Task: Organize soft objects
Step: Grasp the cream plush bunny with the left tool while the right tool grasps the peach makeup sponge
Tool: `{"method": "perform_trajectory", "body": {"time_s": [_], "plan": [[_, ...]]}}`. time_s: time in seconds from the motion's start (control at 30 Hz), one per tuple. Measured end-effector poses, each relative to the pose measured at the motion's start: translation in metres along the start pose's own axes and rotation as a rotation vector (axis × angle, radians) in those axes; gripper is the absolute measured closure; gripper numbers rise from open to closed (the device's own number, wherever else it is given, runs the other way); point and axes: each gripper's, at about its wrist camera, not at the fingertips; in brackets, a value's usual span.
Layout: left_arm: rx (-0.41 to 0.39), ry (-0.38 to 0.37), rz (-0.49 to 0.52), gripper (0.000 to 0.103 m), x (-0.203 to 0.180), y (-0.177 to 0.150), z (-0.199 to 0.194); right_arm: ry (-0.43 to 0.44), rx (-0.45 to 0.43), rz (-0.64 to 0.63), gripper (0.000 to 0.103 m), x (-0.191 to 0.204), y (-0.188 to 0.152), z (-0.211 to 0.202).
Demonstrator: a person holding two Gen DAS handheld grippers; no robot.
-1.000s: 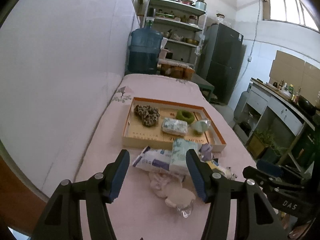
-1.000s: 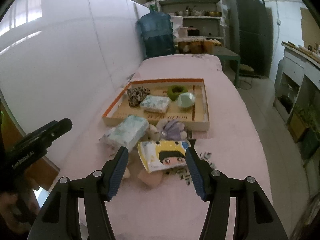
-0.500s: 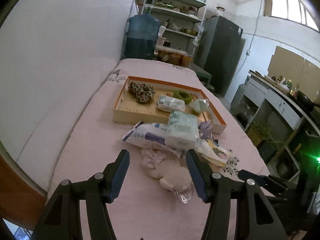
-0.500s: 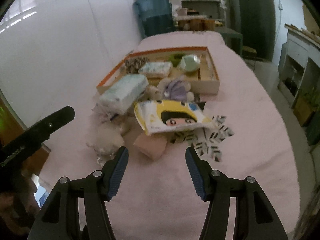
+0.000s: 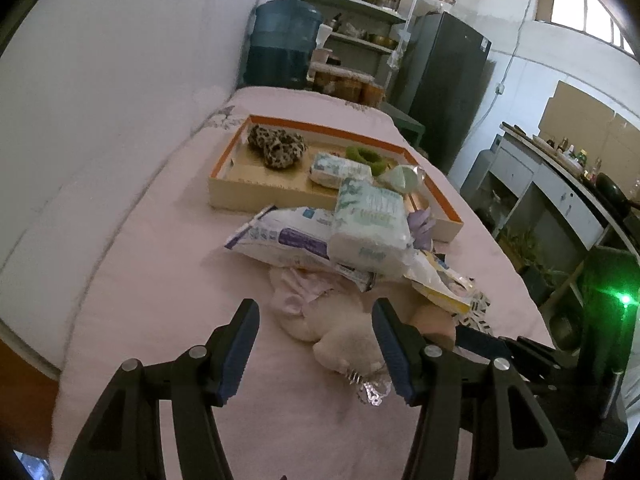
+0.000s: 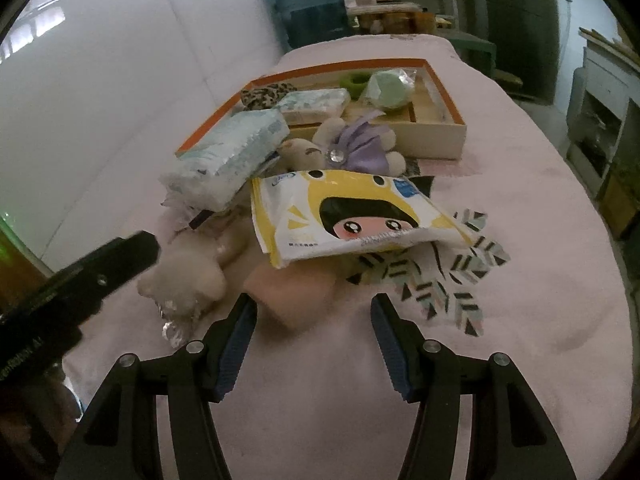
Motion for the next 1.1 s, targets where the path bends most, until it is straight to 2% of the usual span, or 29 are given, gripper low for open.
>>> {"method": "perform_trajectory", "body": {"time_s": [0.2, 0.37, 0.77, 1.1], "plan": [[0.038, -0.016, -0.017, 0.045, -0.001, -0.002, 0.018, 0.023, 0.0, -0.009, 0.043, 0.0, 0.001, 0.003], [0.055, -0.035, -0.037, 0.045, -0.002, -0.005, 0.028, 0.079, 0.008, -0.014, 0.064, 0.0, 0.002, 0.004], [0.09, -0.052, -0.058, 0.042, -0.006, -0.011, 0.045, 0.122, 0.02, 0.013, 0.067, -0.012, -0.008, -0.007], [0.107, -0.109, -0.07, 0.061, -0.003, -0.013, 0.04, 0.142, 0.018, -0.007, 0.067, -0.01, -0.013, -0.018]]}}
Point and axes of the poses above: each gripper's, at about its wrist camera, not at the fingertips, and z roughly the way its jaws point, x to its left, y to its top, and after that the axes turned 6 degrees about -y, right-handed
